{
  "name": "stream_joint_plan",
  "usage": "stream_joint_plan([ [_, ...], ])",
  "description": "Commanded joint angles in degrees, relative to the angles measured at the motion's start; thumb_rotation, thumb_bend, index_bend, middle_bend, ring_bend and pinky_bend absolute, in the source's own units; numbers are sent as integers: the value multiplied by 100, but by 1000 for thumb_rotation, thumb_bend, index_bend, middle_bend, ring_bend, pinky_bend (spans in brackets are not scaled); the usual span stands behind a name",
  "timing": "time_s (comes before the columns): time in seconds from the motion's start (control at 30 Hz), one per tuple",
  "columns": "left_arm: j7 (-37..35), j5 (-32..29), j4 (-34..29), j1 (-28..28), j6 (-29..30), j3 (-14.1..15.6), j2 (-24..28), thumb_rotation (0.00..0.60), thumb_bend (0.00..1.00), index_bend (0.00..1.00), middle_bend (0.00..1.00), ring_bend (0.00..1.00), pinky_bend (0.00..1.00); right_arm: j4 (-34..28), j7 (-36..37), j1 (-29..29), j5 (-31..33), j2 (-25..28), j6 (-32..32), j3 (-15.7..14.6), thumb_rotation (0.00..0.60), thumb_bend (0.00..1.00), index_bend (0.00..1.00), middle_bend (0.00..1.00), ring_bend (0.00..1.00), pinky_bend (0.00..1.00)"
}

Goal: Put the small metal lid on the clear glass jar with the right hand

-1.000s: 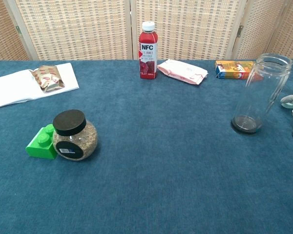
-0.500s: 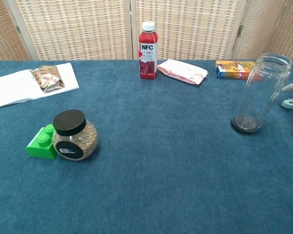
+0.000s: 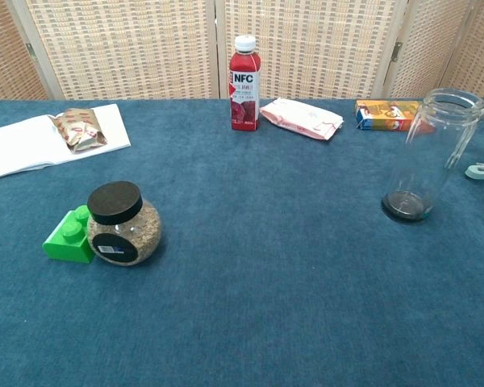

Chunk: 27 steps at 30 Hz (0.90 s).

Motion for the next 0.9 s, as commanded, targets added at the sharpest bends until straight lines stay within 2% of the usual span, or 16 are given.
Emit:
stream_joint_plan([
  [0.03,23,-1,-1,0,-9,3,-5,600,539,0,58,0,0,-385,-140,-1,79,290,117,86,600,305,695,54,0,0],
  [0.6,4,4,-32,34,73,-18,19,600,539,0,59,0,0,-2047,-786,194,476,1350,396,458,600,305,695,54,0,0],
  [0.9,-21,6,-43,48,98,-24,35,600,539,0,58,0,0,-2511,-958,326,665,1642,455,593,600,305,695,54,0,0],
])
